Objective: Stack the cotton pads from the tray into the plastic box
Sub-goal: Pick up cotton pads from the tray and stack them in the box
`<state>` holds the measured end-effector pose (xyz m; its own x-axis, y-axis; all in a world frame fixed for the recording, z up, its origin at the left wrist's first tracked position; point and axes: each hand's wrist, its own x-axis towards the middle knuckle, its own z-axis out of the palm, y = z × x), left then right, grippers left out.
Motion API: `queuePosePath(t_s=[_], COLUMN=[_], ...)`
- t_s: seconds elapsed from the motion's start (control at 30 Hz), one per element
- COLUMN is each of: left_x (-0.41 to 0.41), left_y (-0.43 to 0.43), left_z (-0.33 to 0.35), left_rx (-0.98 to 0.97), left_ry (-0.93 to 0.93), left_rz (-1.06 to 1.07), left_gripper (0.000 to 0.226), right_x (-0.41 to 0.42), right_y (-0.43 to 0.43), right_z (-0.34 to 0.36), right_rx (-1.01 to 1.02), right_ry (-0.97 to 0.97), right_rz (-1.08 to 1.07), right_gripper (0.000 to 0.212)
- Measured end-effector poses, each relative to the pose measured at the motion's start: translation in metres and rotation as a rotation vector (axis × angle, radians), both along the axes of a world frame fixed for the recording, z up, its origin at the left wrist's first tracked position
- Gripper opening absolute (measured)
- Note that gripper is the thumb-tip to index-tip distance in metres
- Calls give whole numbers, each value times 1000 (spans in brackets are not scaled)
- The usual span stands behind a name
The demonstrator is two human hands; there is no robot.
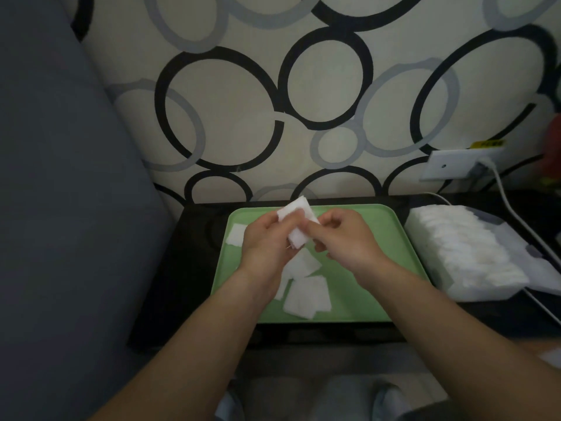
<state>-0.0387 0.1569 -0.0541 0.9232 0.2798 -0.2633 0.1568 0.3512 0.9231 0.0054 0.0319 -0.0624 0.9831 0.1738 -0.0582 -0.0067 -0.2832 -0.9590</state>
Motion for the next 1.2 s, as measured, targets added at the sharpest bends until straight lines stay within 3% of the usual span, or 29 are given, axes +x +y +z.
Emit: queuePosePath(t_s=[0.07,0.23,0.37,0.53,0.63,0.8,1.0,1.2], left_x=[2,3,1,-2,-2,-2,0,2], left_y=[8,35,46,45,45,46,34,19], left_z=[-4,-11,-21,-24,-25,-26,-25,-20], left_rx=[165,394,475,502,474,366,293,215], left_ry=[27,81,105,69,63,73,81,5], left_rz=[43,51,-6,-56,-62,-59,-63,-144], left_gripper=[16,18,20,17,19,19,33,29], right_x=[4,8,4,1,2,2,-2,-1], right_y=[-5,-26,-23,-18,-20,-34,-38,-29], right_z=[-6,-25,-32,-35,-32,-13,0,0], right_rx=[-182,-684,-838,-851,-739,-216,279,365], right_ry=[-66,-36,-56,-115,-65,115,272,275], right_rz=[57,427,481,552,540,470,437,241], right_gripper=[31,12,40,26,16,7,13,20])
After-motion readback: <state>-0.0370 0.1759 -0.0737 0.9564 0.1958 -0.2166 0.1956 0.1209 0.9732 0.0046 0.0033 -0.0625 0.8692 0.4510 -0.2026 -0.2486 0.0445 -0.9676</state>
